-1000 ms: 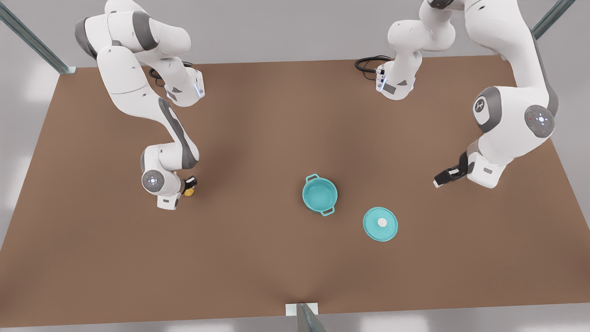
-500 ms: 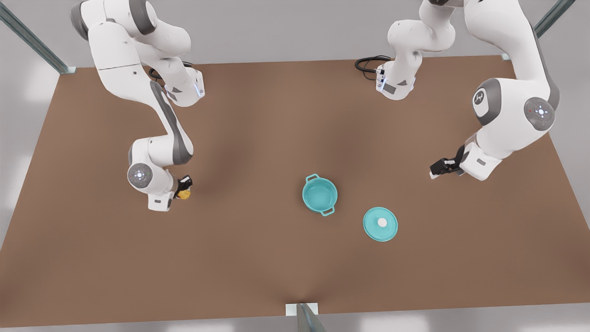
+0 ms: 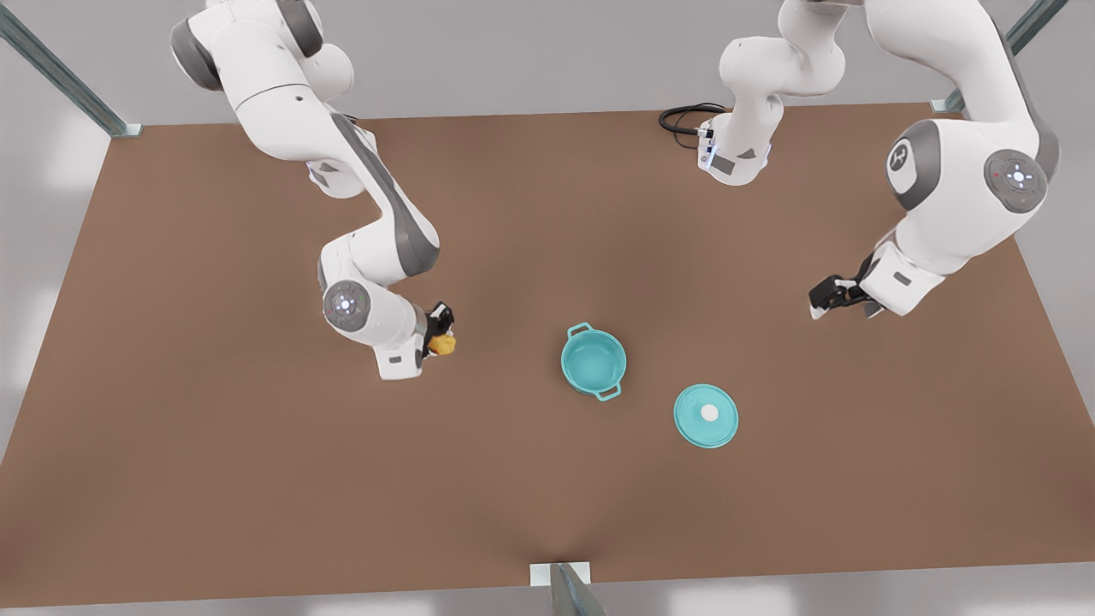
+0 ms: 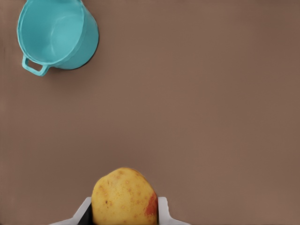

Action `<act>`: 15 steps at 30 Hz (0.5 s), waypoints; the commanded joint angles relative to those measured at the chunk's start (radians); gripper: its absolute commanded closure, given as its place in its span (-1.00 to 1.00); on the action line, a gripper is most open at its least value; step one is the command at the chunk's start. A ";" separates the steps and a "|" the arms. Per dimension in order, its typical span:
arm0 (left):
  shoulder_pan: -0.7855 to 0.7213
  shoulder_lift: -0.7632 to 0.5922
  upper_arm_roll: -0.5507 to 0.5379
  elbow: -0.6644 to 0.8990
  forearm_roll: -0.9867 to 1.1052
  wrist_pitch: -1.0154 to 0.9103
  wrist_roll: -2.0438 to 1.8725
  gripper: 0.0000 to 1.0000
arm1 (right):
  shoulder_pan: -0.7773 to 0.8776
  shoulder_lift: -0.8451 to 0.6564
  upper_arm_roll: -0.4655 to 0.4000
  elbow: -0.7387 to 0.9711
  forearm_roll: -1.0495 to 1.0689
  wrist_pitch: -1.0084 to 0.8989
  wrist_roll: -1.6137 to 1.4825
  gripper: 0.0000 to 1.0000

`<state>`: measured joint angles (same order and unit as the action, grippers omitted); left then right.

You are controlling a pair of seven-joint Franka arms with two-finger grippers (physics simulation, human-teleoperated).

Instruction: Open the pot lid and put the potato into the pot

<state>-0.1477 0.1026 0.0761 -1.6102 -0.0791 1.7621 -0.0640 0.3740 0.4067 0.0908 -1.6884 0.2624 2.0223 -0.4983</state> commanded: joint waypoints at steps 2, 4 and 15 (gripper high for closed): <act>-0.004 -0.001 -0.002 0.006 -0.001 -0.044 0.044 -1.00 | 0.049 0.044 -0.002 0.081 0.044 -0.017 0.118 0.03; -0.004 -0.003 0.001 0.006 0.001 -0.070 0.055 -1.00 | 0.072 0.084 -0.002 0.136 0.046 -0.016 0.142 0.03; 0.008 0.014 0.008 0.087 0.002 -0.102 0.063 -1.00 | 0.204 0.348 -0.016 0.501 0.144 0.036 0.273 0.03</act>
<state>-0.1357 0.1180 0.0842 -1.5259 -0.0737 1.6741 -0.0306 0.5723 0.7422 0.0782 -1.2005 0.3898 2.0302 -0.3803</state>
